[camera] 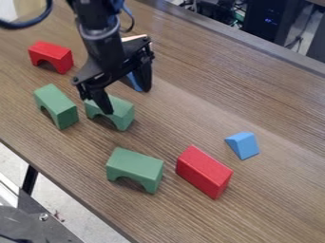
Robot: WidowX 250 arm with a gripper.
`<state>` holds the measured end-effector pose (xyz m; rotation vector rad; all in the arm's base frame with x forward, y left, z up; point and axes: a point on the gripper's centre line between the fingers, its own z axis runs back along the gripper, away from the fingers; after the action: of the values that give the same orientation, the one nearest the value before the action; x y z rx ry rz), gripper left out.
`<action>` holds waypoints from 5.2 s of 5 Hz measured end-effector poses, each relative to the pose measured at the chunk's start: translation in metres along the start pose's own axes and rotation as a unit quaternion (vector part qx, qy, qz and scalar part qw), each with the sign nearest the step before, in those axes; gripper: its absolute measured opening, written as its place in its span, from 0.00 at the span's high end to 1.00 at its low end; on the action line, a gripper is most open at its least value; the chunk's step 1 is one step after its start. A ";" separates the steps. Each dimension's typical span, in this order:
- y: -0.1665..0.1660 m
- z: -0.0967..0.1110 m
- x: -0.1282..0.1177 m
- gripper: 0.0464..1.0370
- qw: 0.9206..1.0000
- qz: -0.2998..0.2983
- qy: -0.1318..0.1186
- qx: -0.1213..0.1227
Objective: Place the green arch on top of the blue arch
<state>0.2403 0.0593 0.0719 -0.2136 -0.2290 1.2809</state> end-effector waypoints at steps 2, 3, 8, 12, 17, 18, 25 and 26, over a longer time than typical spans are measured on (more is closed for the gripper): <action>0.002 -0.013 0.003 0.04 0.999 0.031 -0.020 0.000; 0.006 -0.018 0.005 0.04 0.998 0.053 -0.024 0.016; 0.006 -0.030 0.019 0.38 0.989 0.128 -0.058 0.042; -0.014 -0.004 0.016 0.49 0.987 0.153 -0.033 0.034; -0.069 0.012 0.043 0.49 0.987 0.158 -0.028 0.002; -0.070 0.006 0.048 0.49 0.986 0.164 -0.024 0.015; -0.075 -0.016 0.065 0.49 0.988 0.138 -0.025 0.060; -0.074 -0.017 0.065 0.49 0.989 0.135 -0.026 0.061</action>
<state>0.3310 0.1011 0.0802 -0.1082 -0.1684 1.5659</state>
